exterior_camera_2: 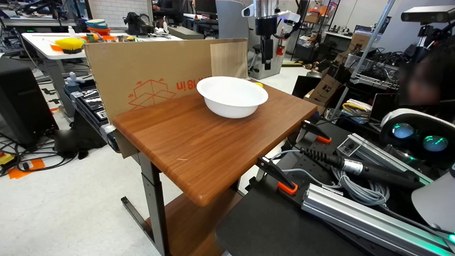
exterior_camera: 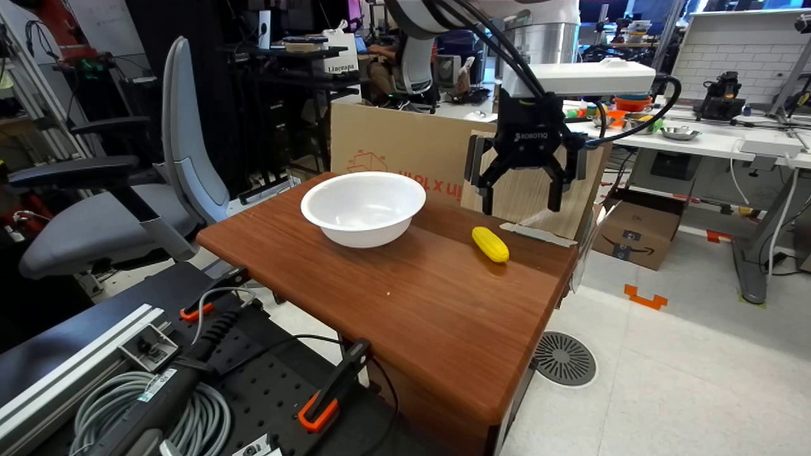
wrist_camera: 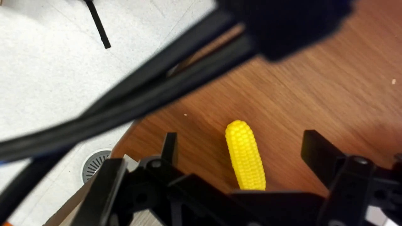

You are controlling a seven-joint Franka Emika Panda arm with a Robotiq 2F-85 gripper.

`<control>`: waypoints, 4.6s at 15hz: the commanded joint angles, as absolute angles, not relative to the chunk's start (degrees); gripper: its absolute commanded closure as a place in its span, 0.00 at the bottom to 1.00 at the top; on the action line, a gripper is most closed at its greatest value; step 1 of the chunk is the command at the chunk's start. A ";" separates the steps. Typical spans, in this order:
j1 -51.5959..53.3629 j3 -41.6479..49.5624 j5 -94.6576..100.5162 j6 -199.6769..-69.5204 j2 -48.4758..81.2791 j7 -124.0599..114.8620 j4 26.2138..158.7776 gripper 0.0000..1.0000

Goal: Pick up the yellow object and put it in the bowl

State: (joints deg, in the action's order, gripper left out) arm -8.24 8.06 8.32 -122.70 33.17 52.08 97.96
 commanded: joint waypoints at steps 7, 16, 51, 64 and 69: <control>-9.04 3.66 9.00 -124.23 36.21 43.97 95.26 0.00; -8.85 3.91 10.36 -123.70 41.90 39.82 93.06 0.00; -1.05 -5.88 8.72 -125.68 15.89 39.39 116.11 0.93; 1.59 -4.54 14.02 -128.75 23.26 34.92 115.84 0.93; 2.05 -4.03 15.59 -128.60 23.73 32.77 115.70 0.54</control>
State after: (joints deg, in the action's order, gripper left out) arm 1.96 -4.46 13.43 -127.99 23.22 34.89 115.96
